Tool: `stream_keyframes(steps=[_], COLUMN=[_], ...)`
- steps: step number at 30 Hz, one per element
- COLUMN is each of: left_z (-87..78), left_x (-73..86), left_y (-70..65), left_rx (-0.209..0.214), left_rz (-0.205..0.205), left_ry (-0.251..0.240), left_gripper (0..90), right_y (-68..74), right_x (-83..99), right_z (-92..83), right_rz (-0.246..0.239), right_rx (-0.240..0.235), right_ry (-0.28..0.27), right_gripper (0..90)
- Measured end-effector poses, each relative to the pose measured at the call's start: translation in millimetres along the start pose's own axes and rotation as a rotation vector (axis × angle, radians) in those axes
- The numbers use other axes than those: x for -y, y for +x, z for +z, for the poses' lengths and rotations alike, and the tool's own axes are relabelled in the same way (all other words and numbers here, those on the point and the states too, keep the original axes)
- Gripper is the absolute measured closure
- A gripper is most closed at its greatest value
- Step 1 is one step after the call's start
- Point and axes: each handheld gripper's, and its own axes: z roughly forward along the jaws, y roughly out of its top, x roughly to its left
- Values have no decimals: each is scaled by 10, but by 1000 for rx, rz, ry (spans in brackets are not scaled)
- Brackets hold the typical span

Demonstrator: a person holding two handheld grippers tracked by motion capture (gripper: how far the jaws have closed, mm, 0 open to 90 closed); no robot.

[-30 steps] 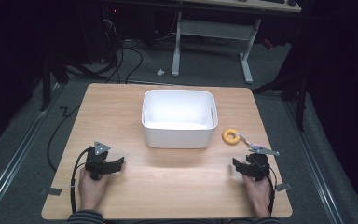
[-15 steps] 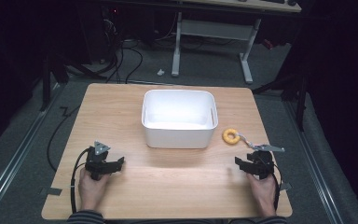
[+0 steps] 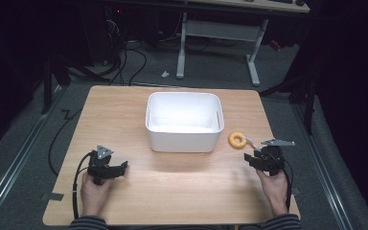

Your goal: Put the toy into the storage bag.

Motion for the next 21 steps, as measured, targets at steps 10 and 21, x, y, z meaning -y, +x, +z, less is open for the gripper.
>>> stream_keyframes(steps=[10, 21], left_z=[0, 0], left_x=[0, -1], left_y=[0, 0], left_rx=[0, -1], left_rz=[0, -1], left_ry=[1, 1], left_gripper=[175, 177], right_y=[3, -84], right_x=[-156, -325], right_z=[7, 82], right_rz=[-6, 13], right_rx=[-5, -20], right_ry=[-1, 11], right_gripper=[537, 543])
